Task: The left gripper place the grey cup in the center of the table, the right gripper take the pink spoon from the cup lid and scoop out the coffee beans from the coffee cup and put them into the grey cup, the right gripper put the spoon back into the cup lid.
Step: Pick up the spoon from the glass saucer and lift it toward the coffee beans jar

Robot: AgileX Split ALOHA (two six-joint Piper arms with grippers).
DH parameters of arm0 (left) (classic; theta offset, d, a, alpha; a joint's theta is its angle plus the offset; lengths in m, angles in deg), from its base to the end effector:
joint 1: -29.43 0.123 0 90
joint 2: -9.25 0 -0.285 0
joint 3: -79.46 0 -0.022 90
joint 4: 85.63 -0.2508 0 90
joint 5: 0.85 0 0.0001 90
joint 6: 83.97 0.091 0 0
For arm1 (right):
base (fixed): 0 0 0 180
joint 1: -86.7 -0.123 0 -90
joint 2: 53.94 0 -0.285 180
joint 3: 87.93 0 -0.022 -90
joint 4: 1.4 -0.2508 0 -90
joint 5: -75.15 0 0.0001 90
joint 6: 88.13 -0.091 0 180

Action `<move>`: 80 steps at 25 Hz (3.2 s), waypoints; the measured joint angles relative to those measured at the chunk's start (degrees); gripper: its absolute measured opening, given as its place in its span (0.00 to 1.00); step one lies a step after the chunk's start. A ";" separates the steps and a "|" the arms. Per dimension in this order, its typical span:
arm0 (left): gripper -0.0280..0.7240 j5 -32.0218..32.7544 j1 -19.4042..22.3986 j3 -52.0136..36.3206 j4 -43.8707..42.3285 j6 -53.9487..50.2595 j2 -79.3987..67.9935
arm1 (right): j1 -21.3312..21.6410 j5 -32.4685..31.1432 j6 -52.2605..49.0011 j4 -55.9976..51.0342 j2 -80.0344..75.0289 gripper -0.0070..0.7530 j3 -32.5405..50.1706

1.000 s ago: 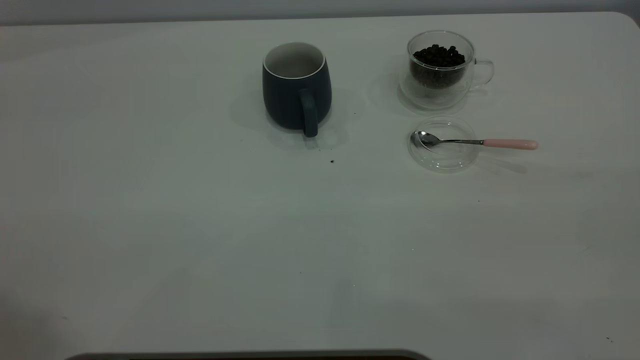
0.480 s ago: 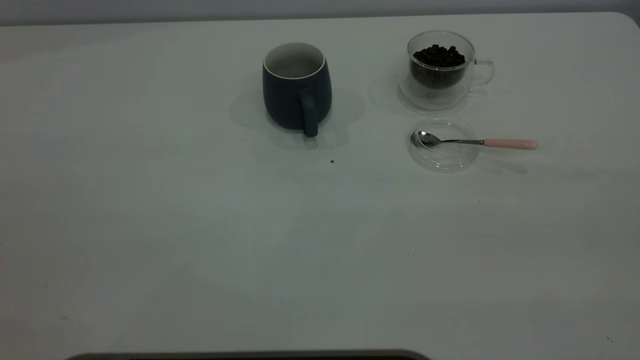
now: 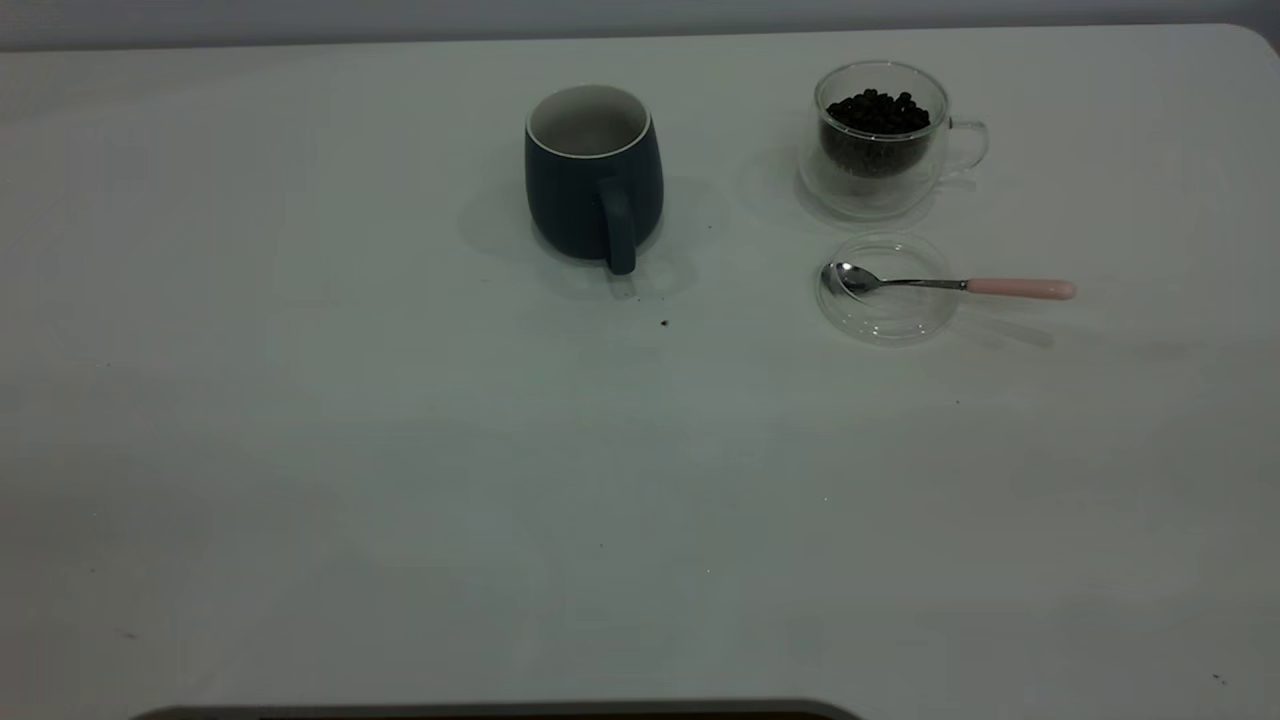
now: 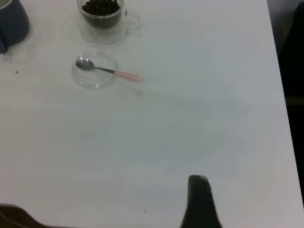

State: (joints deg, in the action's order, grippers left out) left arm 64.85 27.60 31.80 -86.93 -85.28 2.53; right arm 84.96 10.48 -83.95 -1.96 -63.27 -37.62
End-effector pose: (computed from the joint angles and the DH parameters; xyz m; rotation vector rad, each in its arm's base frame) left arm -0.0132 0.0023 0.2746 0.0068 2.0956 -0.0058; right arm -0.0009 0.0008 0.2636 -0.1126 2.1667 -0.0124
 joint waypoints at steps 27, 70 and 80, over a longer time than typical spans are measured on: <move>0.79 -0.45 0.30 -1.67 1.70 2.85 0.00 | 0.00 0.06 0.00 -0.22 0.00 0.76 0.00; 0.79 -0.45 0.30 -1.67 1.70 2.85 0.00 | 13.03 29.23 45.85 -73.41 -106.07 0.93 -15.65; 0.79 -0.45 0.30 -1.67 1.70 2.85 0.00 | 14.38 26.28 74.02 -101.60 -123.03 0.93 -16.04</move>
State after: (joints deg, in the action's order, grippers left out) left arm 64.40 27.91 30.13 -85.23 -82.43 2.53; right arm 99.34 36.76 -9.93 -103.56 -186.31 -53.66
